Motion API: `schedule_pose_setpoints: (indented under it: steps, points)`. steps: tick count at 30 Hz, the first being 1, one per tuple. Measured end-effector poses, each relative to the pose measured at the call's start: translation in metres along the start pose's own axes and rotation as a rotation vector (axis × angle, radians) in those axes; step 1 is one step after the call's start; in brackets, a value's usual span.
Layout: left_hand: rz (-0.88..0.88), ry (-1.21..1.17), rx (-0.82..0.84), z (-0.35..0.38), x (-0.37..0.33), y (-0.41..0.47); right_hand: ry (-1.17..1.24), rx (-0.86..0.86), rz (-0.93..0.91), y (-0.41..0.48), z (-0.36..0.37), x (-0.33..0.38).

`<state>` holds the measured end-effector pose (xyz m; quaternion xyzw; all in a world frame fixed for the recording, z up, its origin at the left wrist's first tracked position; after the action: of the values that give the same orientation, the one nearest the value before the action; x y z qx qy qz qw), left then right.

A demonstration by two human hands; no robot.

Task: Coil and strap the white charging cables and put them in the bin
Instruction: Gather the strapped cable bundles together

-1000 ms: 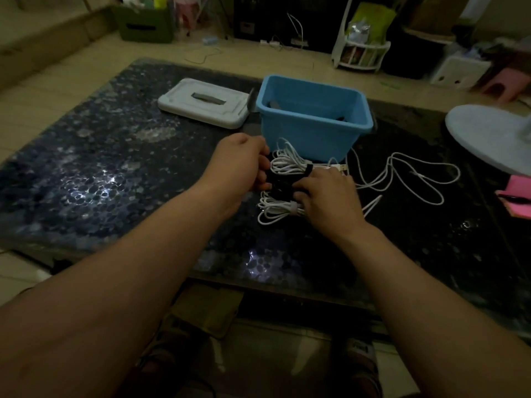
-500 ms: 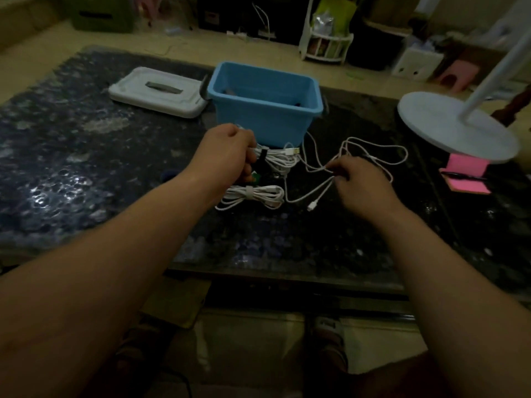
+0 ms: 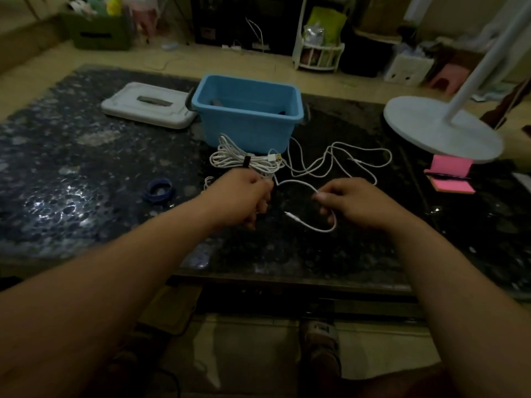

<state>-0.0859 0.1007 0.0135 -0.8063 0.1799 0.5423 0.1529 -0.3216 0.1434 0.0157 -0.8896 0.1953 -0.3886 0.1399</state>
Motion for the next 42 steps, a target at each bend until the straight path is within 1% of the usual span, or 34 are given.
schedule_pose_setpoints:
  steps: [1,3,6,7,8,10,12,15,17,19,20,21,22,24,25,27,29,31,32,35,37,38,39,42]
  points:
    - [-0.031,0.023,0.092,0.011,0.002,-0.006,0.133,0.03,0.027,-0.008,-0.002,-0.002]
    - [-0.115,0.007,0.227,0.033,0.004,-0.02,0.317,0.063,0.079,-0.022,-0.004,-0.006]
    - [-0.293,-0.162,0.351,0.063,0.007,-0.04,0.496,0.132,0.148,-0.037,0.001,-0.006]
    - [-0.311,-0.243,0.363,0.071,0.005,-0.045,0.532,0.167,0.16,-0.042,0.005,-0.005]
    - [-0.289,-0.316,0.344,0.075,0.001,-0.046,0.55,0.204,0.166,-0.046,0.01,-0.003]
    - [-0.184,-0.426,0.245,0.076,-0.008,-0.043,0.556,0.294,0.185,-0.053,0.021,0.002]
    - [-0.129,-0.504,0.171,0.072,-0.014,-0.04,0.504,0.362,0.175,-0.058,0.033,0.008]
    - [-0.125,-0.514,0.183,0.066,-0.015,-0.041,0.378,0.328,0.095,-0.057,0.045,0.016]
    - [-0.116,-0.478,0.158,0.059,-0.012,-0.042,0.257,0.271,0.032,-0.058,0.047,0.022]
    - [-0.098,-0.41,0.116,0.05,-0.008,-0.041,0.036,0.205,-0.06,-0.059,0.046,0.029]
    - [-0.066,-0.326,0.101,0.044,-0.005,-0.039,-0.053,0.175,-0.094,-0.059,0.045,0.031]
    - [-0.015,-0.194,0.095,0.037,-0.002,-0.036,-0.107,0.129,-0.117,-0.059,0.044,0.034]
    - [0.039,-0.042,0.108,0.031,-0.001,-0.035,-0.136,0.053,-0.135,-0.058,0.042,0.037]
    - [0.122,0.214,0.174,0.024,0.0,-0.034,-0.186,-0.161,-0.19,-0.058,0.037,0.045]
    - [0.155,0.293,0.201,0.024,-0.001,-0.035,-0.218,-0.233,-0.244,-0.061,0.038,0.051]
    - [0.224,0.364,0.239,0.023,-0.006,-0.037,-0.307,-0.252,-0.381,-0.062,0.043,0.065]
    - [0.269,0.265,0.271,0.017,-0.01,-0.038,-0.366,-0.24,-0.46,-0.059,0.046,0.074]
    - [0.288,0.118,0.296,0.003,-0.011,-0.039,-0.351,-0.275,-0.453,-0.054,0.041,0.077]
    - [0.313,0.103,0.301,-0.007,-0.011,-0.038,-0.334,-0.284,-0.426,-0.051,0.037,0.077]
    - [0.372,0.208,0.277,-0.032,-0.01,-0.032,-0.259,-0.233,-0.356,-0.043,0.031,0.075]
    - [0.366,0.246,0.205,-0.047,-0.009,-0.028,-0.237,-0.228,-0.352,-0.04,0.03,0.077]
    - [0.341,0.206,0.15,-0.055,-0.007,-0.026,-0.238,-0.234,-0.345,-0.039,0.03,0.079]
    - [0.29,0.104,0.084,-0.062,-0.003,-0.024,-0.229,-0.241,-0.334,-0.037,0.029,0.08]
    - [0.127,-0.4,-0.088,-0.068,0.001,-0.023,-0.08,-0.27,-0.298,-0.032,0.031,0.08]
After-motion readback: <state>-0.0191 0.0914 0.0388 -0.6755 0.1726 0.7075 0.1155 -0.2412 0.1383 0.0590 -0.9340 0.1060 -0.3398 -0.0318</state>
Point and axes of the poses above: each hand's wrist, its own y-axis towards the middle knuckle, its own z-axis out of the palm, x = y × z, the point moved 4 cm from there along y, towards the middle knuckle, and after that the axes turned 13 degrees about z, right-handed, at the moved point
